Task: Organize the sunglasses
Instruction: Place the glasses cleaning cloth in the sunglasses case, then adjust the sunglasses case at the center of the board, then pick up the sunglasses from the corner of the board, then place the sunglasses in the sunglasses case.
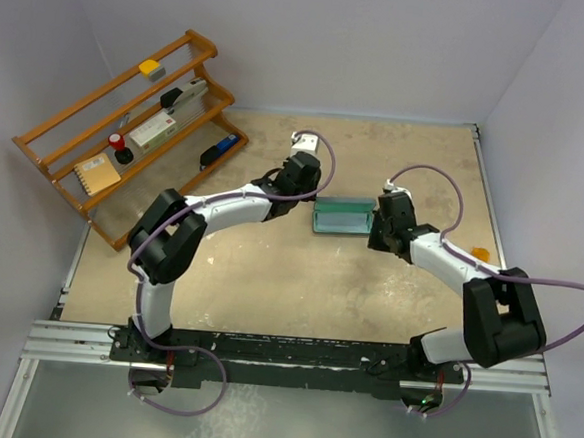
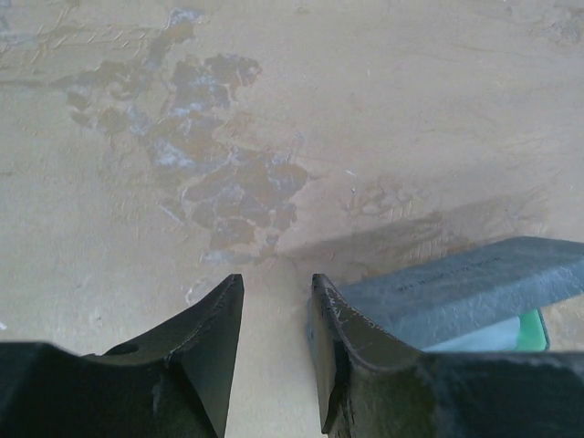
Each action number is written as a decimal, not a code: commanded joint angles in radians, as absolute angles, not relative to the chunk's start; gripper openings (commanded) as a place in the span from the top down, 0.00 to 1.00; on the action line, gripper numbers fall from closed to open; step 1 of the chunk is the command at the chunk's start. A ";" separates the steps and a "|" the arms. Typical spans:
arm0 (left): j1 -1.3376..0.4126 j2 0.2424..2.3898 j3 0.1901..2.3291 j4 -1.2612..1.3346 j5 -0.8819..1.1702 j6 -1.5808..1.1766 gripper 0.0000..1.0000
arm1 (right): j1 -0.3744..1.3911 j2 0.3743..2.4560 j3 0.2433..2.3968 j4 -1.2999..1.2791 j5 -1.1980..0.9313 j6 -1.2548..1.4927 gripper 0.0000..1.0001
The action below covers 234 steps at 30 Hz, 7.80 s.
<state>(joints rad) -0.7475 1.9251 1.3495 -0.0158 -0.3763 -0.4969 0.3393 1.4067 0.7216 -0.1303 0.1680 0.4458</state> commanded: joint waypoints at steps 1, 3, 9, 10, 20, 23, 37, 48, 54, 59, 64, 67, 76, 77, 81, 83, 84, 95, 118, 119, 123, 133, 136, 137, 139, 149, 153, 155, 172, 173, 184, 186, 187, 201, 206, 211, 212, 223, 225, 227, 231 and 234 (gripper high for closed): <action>-0.745 1.986 1.463 0.041 -0.329 -0.441 0.66 | 0.336 1.429 0.723 -0.064 0.158 0.467 1.00; -0.745 2.013 1.492 0.036 -0.327 -0.428 0.67 | 0.336 1.448 0.729 -0.055 0.155 0.469 1.00; -0.736 2.068 1.536 0.063 -0.267 -0.411 0.68 | 0.336 1.525 0.755 -0.028 0.140 0.478 1.00; -0.735 2.081 1.543 0.064 -0.260 -0.410 0.69 | 0.336 1.538 0.762 -0.024 0.138 0.480 1.00; -0.733 2.039 1.451 0.119 -0.193 -0.438 0.77 | 0.336 1.618 0.844 -0.037 0.105 0.482 1.00; -0.735 2.014 1.418 0.121 -0.185 -0.449 0.78 | 0.336 1.642 0.870 -0.038 0.102 0.477 1.00; -0.762 1.859 1.216 0.160 -0.221 -0.513 0.81 | 0.337 1.724 0.973 -0.036 0.095 0.439 1.00; -0.825 1.820 1.158 0.171 -0.255 -0.537 0.81 | 0.367 1.804 1.076 -0.056 0.048 0.424 1.00; -0.834 1.816 1.135 0.178 -0.265 -0.547 0.81 | 0.388 1.818 1.088 -0.064 0.059 0.422 1.00; -0.834 1.816 1.128 0.177 -0.275 -0.547 0.81 | 0.391 1.807 1.085 -0.082 0.097 0.426 1.00; -0.834 1.801 1.117 0.166 -0.308 -0.538 0.81 | 0.391 1.723 1.050 -0.112 0.108 0.440 1.00; -0.826 1.777 1.090 0.176 -0.317 -0.542 0.81 | 0.391 1.629 1.003 -0.112 0.120 0.457 0.97; -0.816 1.757 1.058 0.215 -0.268 -0.562 0.80 | 0.331 1.482 0.952 -0.250 0.220 0.455 0.88; -0.816 1.754 1.052 0.227 -0.263 -0.566 0.79 | 0.306 1.473 0.942 -0.265 0.205 0.461 0.88; -0.816 1.744 1.036 0.259 -0.254 -0.577 0.79 | 0.209 1.405 0.881 -0.291 0.187 0.468 0.81; -0.816 1.742 1.032 0.267 -0.242 -0.580 0.79 | 0.170 1.381 0.874 -0.322 0.200 0.463 0.77; -0.816 1.740 1.025 0.275 -0.240 -0.582 0.79 | 0.151 1.374 0.874 -0.335 0.206 0.463 0.75; -0.816 1.722 0.954 0.329 -0.188 -0.590 0.79 | -0.120 1.346 0.895 -0.457 0.202 0.484 0.75; -0.817 1.707 0.927 0.322 -0.112 -0.588 0.79 | -0.405 1.383 0.871 -0.483 0.419 0.565 0.77; -0.818 1.705 0.925 0.323 -0.112 -0.590 0.79 | -0.407 1.386 0.873 -0.487 0.425 0.565 0.76; -0.818 1.700 0.918 0.327 -0.114 -0.587 0.79 | -0.410 1.381 0.872 -0.500 0.466 0.578 0.76; -0.818 1.693 0.894 0.360 -0.092 -0.594 0.79 | -0.451 1.386 0.860 -0.498 0.484 0.593 0.64; -0.817 1.687 0.886 0.365 -0.093 -0.591 0.79 | -0.477 1.408 0.857 -0.489 0.461 0.593 0.64; -0.817 1.686 0.885 0.366 -0.092 -0.589 0.79 | -0.478 1.415 0.857 -0.484 0.454 0.588 0.64; -0.818 1.682 0.882 0.368 -0.089 -0.590 0.79 | -0.482 1.429 0.862 -0.483 0.452 0.585 0.64; -0.818 1.679 0.876 0.377 -0.079 -0.589 0.78 | -0.485 1.482 0.873 -0.466 0.423 0.568 0.63; -0.817 1.679 0.875 0.376 -0.081 -0.588 0.78 | -0.485 1.496 0.882 -0.463 0.428 0.568 0.62; -0.818 1.678 0.871 0.377 -0.082 -0.588 0.78 | -0.485 1.508 0.885 -0.463 0.431 0.569 0.62; -0.818 1.683 0.875 0.369 -0.089 -0.585 0.79 | -0.486 1.554 0.913 -0.437 0.419 0.576 0.84; -0.818 1.684 0.877 0.368 -0.088 -0.586 0.78 | -0.486 1.543 0.913 -0.433 0.415 0.576 0.90; -0.818 1.686 0.881 0.366 -0.091 -0.587 0.79 | -0.479 1.450 0.841 -0.387 0.390 0.555 1.00; -0.817 1.682 0.879 0.365 -0.092 -0.588 0.79 | -0.460 1.418 0.824 -0.373 0.377 0.549 1.00; -0.817 1.682 0.880 0.364 -0.094 -0.588 0.78 | -0.447 1.404 0.818 -0.369 0.373 0.546 1.00; -0.816 1.665 0.853 0.358 -0.128 -0.590 0.79 | -0.012 1.397 0.932 -0.420 0.318 0.575 1.00; -0.816 1.670 0.854 0.352 -0.140 -0.594 0.79 | 0.099 1.483 1.037 -0.433 0.272 0.566 1.00; -0.815 1.686 0.867 0.331 -0.169 -0.585 0.79 | 0.190 1.581 1.141 -0.427 0.252 0.553 1.00; -0.815 1.690 0.871 0.328 -0.173 -0.584 0.79 | 0.204 1.600 1.158 -0.425 0.246 0.550 1.00; -0.795 1.744 0.896 0.337 -0.190 -0.600 0.79 | 0.350 1.779 1.316 -0.404 0.233 0.516 1.00; -0.793 1.749 0.902 0.335 -0.191 -0.599 0.79 | 0.375 1.794 1.324 -0.393 0.233 0.521 1.00; -0.791 1.755 0.910 0.327 -0.195 -0.597 0.79 | 0.401 1.811 1.336 -0.394 0.239 0.527 1.00; -0.787 1.758 0.916 0.328 -0.192 -0.598 0.79 | 0.449 1.833 1.355 -0.396 0.257 0.546 1.00; -0.785 1.761 0.915 0.333 -0.188 -0.601 0.79 | 0.469 1.852 1.372 -0.397 0.259 0.558 1.00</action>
